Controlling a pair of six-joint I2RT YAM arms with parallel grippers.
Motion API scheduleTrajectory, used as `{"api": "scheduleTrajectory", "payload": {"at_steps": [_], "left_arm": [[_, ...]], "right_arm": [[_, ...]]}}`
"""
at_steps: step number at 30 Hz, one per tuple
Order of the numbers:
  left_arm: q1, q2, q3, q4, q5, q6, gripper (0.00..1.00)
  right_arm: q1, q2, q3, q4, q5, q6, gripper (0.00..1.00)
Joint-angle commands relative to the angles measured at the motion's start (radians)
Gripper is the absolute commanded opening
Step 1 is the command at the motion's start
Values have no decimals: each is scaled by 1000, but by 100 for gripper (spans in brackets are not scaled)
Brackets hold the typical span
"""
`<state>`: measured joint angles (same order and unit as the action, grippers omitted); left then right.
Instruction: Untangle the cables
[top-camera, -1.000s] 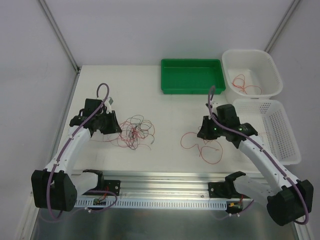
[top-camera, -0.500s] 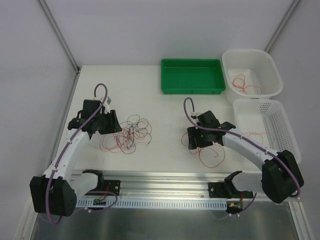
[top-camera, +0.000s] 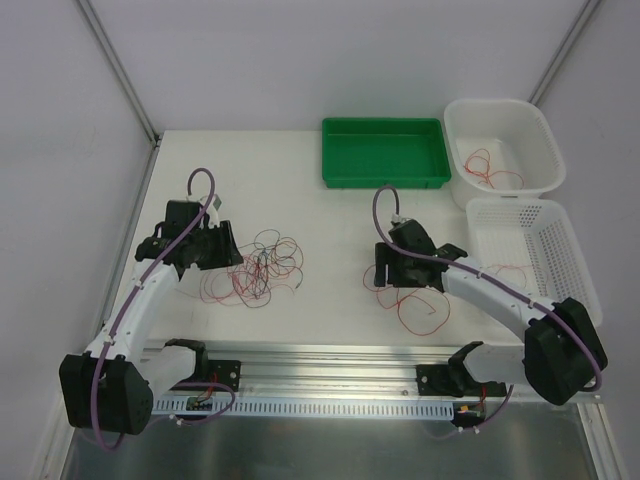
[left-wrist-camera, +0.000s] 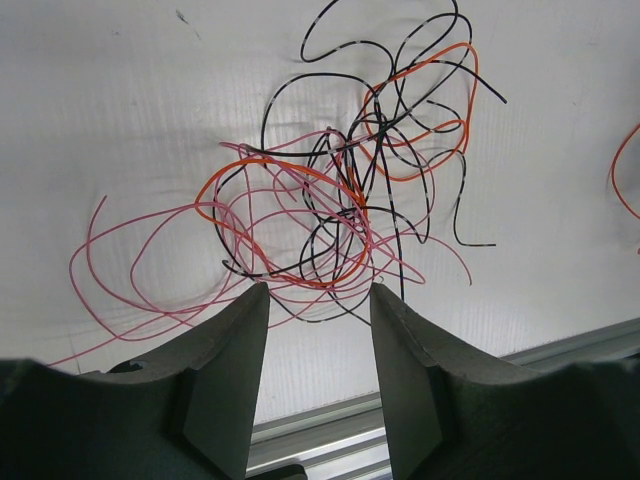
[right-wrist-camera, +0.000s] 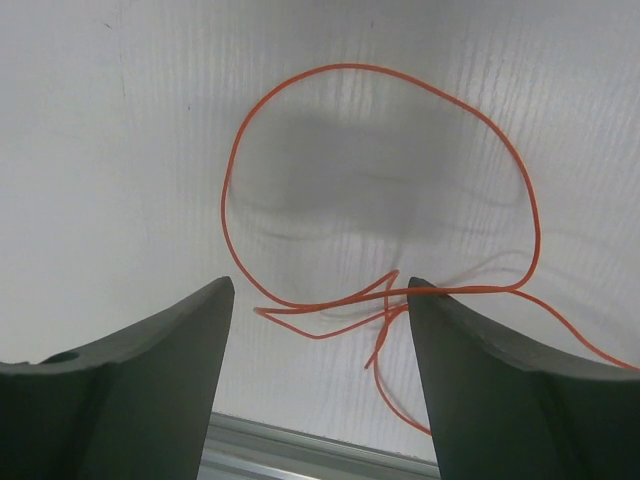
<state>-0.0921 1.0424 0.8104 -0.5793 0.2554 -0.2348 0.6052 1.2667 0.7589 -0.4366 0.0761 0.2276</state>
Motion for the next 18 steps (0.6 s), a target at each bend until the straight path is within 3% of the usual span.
{"api": "scheduleTrajectory", "payload": {"at_steps": [1, 8, 18], "left_arm": [[-5, -21, -7, 19, 4, 2, 45], [-5, -19, -8, 21, 10, 2, 45], [-5, -22, -10, 22, 18, 0, 45]], "right_arm": [[36, -18, -20, 64, 79, 140, 75], [62, 37, -24, 65, 177, 228, 72], [97, 155, -9, 82, 226, 276, 47]]}}
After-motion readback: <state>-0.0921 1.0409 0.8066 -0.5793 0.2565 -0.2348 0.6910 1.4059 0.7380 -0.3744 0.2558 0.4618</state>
